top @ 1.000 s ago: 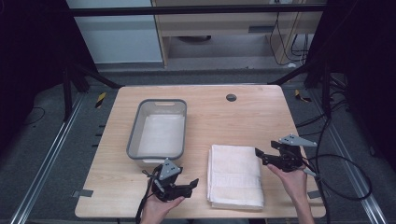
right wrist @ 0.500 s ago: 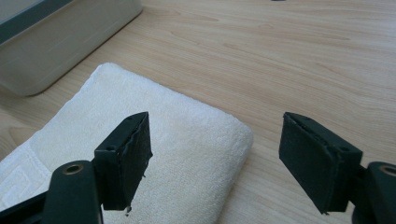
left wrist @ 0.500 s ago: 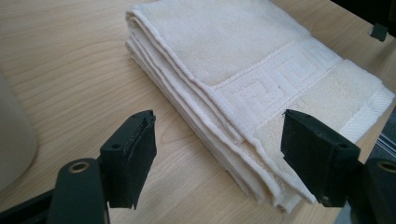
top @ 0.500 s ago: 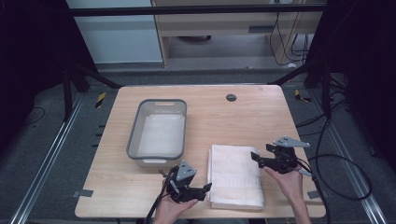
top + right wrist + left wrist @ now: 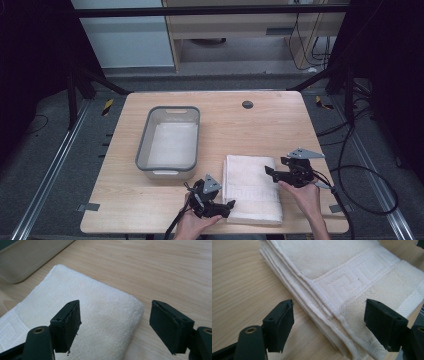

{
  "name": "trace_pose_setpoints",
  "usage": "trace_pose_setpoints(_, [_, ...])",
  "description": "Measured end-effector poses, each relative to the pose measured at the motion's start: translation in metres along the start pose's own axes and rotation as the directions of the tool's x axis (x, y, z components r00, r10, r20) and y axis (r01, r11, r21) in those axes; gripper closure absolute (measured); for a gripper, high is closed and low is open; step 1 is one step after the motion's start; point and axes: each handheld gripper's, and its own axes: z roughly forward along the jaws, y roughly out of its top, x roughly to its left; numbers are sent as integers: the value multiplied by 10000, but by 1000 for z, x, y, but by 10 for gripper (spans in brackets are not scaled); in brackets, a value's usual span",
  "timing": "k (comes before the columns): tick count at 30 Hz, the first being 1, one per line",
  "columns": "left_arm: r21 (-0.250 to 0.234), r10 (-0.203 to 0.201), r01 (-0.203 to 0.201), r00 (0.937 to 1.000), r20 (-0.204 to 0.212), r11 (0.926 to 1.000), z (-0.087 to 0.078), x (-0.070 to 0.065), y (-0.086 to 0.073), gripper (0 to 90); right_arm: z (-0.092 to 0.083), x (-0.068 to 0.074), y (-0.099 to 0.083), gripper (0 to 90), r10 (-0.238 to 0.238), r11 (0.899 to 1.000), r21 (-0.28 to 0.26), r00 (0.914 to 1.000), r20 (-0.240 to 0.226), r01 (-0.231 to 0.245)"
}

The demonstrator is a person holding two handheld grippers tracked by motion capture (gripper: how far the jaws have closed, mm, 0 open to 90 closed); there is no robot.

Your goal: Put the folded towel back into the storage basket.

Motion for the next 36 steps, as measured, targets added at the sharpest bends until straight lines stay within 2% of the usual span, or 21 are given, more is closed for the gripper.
trace_pose_setpoints(7, [249,-56,56,10000,27,9997,10,-3,-3,221,8,2,-3,257,16,9997,258,10000,-84,-14])
trace_pose_setpoints(14, [284,-187,185,9998,67,9994,16,-3,-7,205,17,5,-7,263,-119,9973,721,9999,-38,121])
trace_pose_setpoints(19, [310,-231,228,9997,78,9993,18,-2,-9,201,20,5,-9,261,-106,9966,818,9999,-8,106])
trace_pose_setpoints(22, [359,-326,322,9994,105,9988,20,-3,-9,202,22,0,-13,257,570,9951,818,9981,-230,-550])
trace_pose_setpoints(24, [369,-366,362,9993,103,9987,20,-3,-10,203,22,-3,-15,257,756,9937,857,9966,-314,-727])
trace_pose_setpoints(31, [468,-516,507,9985,193,9976,23,-3,-10,217,25,-3,-17,265,870,9913,1024,9955,-366,-828])
trace_pose_setpoints(36, [502,-369,362,9992,135,9981,24,-5,-10,239,28,-4,-19,270,1113,9879,1133,9929,-420,-1059])
